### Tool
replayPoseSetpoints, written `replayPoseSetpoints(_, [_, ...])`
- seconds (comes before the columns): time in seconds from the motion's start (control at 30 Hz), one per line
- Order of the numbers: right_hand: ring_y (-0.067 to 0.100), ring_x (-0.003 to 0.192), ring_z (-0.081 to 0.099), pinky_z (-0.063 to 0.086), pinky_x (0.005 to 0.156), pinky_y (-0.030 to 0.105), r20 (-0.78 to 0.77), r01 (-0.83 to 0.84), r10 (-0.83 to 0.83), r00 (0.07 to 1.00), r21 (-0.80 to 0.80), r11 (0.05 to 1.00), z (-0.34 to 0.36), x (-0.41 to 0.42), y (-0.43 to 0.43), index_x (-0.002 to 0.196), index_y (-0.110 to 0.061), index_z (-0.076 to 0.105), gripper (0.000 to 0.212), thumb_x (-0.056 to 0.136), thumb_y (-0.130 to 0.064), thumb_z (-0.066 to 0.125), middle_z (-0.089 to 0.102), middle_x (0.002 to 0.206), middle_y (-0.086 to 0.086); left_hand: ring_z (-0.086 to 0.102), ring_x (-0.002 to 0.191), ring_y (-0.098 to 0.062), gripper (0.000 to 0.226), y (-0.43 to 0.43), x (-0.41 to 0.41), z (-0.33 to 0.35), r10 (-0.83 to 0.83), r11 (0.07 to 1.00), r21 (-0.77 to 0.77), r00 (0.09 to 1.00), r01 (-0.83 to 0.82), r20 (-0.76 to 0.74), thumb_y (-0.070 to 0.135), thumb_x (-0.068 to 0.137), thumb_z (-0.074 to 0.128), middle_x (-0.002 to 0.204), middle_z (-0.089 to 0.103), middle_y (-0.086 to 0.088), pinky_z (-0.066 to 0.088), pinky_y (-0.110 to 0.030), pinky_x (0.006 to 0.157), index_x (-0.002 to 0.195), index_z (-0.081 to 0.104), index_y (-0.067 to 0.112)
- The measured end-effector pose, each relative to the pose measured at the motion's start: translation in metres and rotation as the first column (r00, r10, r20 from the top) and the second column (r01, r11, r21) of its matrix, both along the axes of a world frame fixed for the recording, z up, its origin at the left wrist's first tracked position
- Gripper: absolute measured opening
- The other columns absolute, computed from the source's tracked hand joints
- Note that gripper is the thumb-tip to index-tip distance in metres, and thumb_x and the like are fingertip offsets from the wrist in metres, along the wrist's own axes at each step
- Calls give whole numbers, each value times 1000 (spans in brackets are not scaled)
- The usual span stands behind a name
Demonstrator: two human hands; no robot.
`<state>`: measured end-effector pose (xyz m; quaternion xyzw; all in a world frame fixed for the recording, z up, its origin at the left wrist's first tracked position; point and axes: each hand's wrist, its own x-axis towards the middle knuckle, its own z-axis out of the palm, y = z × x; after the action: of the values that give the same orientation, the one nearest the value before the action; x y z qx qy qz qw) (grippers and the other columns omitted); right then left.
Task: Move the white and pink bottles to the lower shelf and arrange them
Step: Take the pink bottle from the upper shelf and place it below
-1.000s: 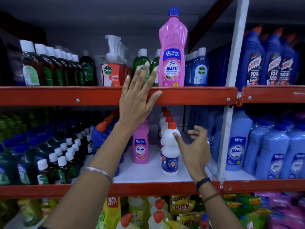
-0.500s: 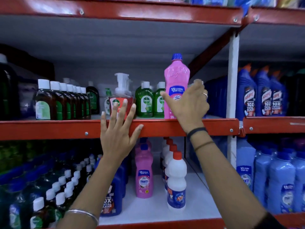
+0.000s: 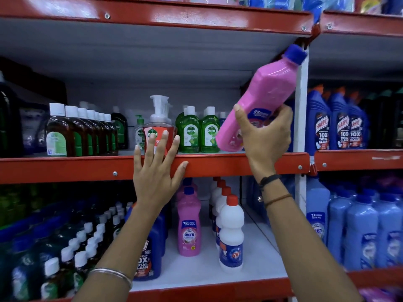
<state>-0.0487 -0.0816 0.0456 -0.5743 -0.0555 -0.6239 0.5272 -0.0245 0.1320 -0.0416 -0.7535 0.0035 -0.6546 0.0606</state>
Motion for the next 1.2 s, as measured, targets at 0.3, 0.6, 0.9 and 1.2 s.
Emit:
replayPoseSetpoints(0.3, [2,75,60,49,72,25,-25,-190,191,981,38,981,-72,-40,-3,101,-25,49,68,55,-73,64,61,89,-14,25,145,-26,53,4,2,-1,-31,999,37,999,29,41,53,100,30,156,32,-3,6,-45,118,148,31,29])
replayPoseSetpoints(0.6, [17,78,65,53,62,30,-219,-164,152,964,-38,986,-190,-12,58,106,-23,50,80,48,-75,68,63,95,-3,31,143,-24,47,10,3,-4,-98,993,70,993,94,61,41,102,26,154,36,-1,20,-46,114,148,33,30])
replayPoseSetpoints(0.9, [22,83,59,36,60,26,-532,-196,51,845,-220,956,-257,31,101,101,-15,49,78,49,-65,78,61,95,4,34,141,-25,46,12,8,-5,-102,992,84,990,94,98,39,102,28,152,39,-2,21,-47,114,146,36,30])
replayPoseSetpoints(1.2, [27,86,60,38,61,27,-640,-174,-29,768,-252,952,-264,60,115,103,-12,48,79,51,-63,79,58,98,9,37,140,-24,45,12,10,-6,-93,993,89,989,82,119,37,101,29,150,43,-1,27,-47,113,145,39,30])
